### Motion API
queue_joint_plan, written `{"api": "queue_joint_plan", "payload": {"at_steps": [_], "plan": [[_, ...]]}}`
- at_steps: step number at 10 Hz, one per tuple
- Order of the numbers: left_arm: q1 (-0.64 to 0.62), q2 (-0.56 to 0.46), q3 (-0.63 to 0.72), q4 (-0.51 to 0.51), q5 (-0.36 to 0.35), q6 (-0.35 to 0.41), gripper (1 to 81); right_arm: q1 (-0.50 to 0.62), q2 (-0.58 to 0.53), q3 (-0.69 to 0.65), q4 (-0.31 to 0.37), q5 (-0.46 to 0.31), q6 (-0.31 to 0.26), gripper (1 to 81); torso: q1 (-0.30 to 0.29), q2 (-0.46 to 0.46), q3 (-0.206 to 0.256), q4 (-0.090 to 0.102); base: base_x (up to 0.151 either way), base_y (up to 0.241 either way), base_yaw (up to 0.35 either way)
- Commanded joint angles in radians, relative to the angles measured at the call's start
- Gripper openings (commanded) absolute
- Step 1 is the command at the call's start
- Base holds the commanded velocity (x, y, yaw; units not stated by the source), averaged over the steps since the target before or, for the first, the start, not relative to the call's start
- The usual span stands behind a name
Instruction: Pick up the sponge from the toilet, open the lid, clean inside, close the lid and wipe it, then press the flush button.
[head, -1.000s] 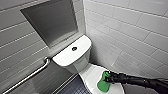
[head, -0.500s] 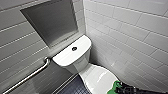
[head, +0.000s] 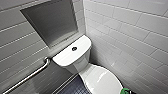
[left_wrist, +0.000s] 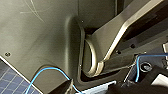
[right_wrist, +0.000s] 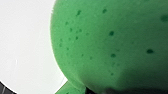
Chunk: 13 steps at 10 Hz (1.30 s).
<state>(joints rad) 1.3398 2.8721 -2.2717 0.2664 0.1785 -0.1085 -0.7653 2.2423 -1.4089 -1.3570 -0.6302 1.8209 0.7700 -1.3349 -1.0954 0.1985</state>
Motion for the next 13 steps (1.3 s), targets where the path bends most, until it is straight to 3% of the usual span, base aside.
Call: {"api": "queue_joint_plan", "payload": {"at_steps": [1, 3, 5, 6, 7, 9, 11, 13], "plan": [[0.011, -0.014, 0.014, 0.002, 0.078, 0.003, 81.1, -0.044, -0.145, 0.262, -0.232, -0.167, 0.133, 1.0, 0.000, 0.000, 0.000, 0.000, 0.000, 0.000, 0.000], [0.012, -0.013, 0.014, 0.002, 0.067, 0.004, 81.1, 0.028, -0.165, 0.352, -0.211, -0.198, 0.130, 1.0, 0.000, 0.000, 0.000, 0.000, 0.000, 0.000, 0.000], [0.011, -0.013, 0.012, 0.002, 0.067, 0.004, 81.1, 0.184, -0.097, 0.315, -0.054, -0.209, 0.097, 1.0, 0.000, 0.000, 0.000, 0.000, 0.000, 0.000, 0.000], [0.012, -0.013, 0.011, 0.001, 0.067, 0.004, 81.1, 0.264, -0.013, 0.256, 0.103, -0.227, -0.060, 1.0, 0.000, 0.000, 0.000, 0.000, 0.000, 0.000, 0.000], [0.012, -0.016, 0.011, 0.001, 0.067, 0.004, 81.1, 0.330, 0.068, 0.179, 0.230, -0.252, -0.179, 1.0, 0.000, 0.000, 0.000, 0.000, 0.000, 0.000, 0.000], [0.012, -0.016, 0.011, -0.001, 0.067, 0.003, 81.1, 0.423, 0.222, -0.031, 0.376, -0.258, -0.316, 1.0, 0.000, 0.000, 0.000, 0.000, 0.000, 0.000, 0.000], [0.011, -0.013, 0.011, -0.003, 0.067, 0.003, 81.1, 0.474, 0.393, -0.286, 0.475, -0.240, -0.441, 1.0, 0.000, 0.000, 0.000, 0.000, 0.000, 0.000, 0.000], [0.012, -0.013, 0.011, -0.009, 0.067, 0.003, 81.1, 0.497, 0.586, -0.610, 0.573, -0.136, -0.567, 1.0, 0.000, 0.000, 0.000, 0.000, 0.000, 0.000, 0.000]]}}
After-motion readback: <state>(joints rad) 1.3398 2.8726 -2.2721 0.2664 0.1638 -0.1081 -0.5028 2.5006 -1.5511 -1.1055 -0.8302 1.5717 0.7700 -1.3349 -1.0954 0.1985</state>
